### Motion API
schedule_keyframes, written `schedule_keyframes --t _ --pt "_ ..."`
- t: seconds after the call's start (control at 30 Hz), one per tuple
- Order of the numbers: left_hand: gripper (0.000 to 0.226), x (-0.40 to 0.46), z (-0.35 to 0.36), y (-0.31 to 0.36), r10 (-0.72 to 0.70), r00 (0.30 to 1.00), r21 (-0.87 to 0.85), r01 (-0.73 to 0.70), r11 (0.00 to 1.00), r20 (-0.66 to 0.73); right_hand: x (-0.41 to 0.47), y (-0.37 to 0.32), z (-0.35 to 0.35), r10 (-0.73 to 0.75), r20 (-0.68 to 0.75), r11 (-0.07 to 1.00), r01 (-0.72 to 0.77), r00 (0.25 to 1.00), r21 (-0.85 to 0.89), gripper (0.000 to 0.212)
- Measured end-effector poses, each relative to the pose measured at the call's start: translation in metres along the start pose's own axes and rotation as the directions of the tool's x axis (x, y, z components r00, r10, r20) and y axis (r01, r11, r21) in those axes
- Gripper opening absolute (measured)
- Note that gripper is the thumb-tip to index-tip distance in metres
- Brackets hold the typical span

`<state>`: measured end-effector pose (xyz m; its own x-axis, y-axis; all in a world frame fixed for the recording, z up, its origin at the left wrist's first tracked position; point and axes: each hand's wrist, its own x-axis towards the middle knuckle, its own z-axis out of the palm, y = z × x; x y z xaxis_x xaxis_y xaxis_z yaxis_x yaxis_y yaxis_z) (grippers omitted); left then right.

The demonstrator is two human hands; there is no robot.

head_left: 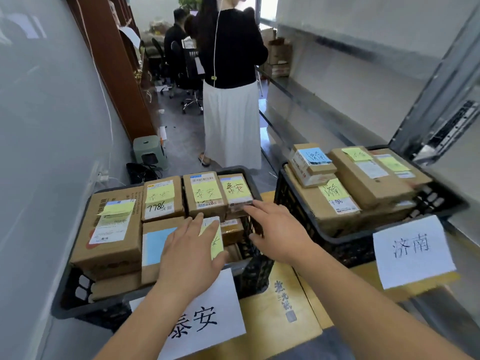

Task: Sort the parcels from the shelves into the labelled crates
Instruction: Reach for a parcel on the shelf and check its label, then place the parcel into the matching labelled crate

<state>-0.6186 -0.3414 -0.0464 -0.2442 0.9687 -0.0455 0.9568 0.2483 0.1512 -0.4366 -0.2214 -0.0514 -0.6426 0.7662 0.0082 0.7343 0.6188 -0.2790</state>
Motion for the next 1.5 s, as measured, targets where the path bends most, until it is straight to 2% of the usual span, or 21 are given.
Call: schedule_keyframes --t 0.17,0.43,0.63,0.8,1.03,1.33,1.5 --pt "0.074 -0.014 -0.010 0.041 0.080 0.996 -0.019 -0.081 0.996 -0.048 -0.058 0.020 -0.008 0.081 0.003 0.997 -0.081 0.997 0.011 0.070" --pt "0.074 -0.055 -0.005 0.131 0.211 0.976 0.016 -0.211 0.977 -0.053 -0.155 0.062 -0.040 0.155 -0.085 0.988 -0.157 0.984 -0.013 0.072" --pt "0.076 -0.105 0.013 0.235 0.325 0.945 0.010 -0.325 0.946 -0.028 -0.268 0.111 -0.067 0.277 -0.102 0.961 -0.278 0.956 0.004 0.071" --pt "0.077 -0.142 0.036 0.339 0.475 0.880 -0.039 -0.474 0.880 0.025 -0.377 0.170 -0.077 0.399 -0.134 0.917 -0.399 0.907 0.026 0.072" --pt "0.074 -0.183 0.064 0.483 0.718 0.694 -0.048 -0.716 0.696 0.054 -0.514 0.247 -0.092 0.639 -0.191 0.767 -0.637 0.745 0.083 0.069" --pt "0.075 -0.206 0.103 0.647 0.896 0.429 -0.083 -0.895 0.439 0.111 -0.634 0.330 -0.105 0.839 -0.224 0.530 -0.837 0.496 0.134 0.070" --pt "0.076 -0.222 0.124 0.739 0.959 0.238 -0.151 -0.954 0.261 0.154 -0.694 0.362 -0.113 0.926 -0.225 0.348 -0.915 0.302 0.204 0.071"
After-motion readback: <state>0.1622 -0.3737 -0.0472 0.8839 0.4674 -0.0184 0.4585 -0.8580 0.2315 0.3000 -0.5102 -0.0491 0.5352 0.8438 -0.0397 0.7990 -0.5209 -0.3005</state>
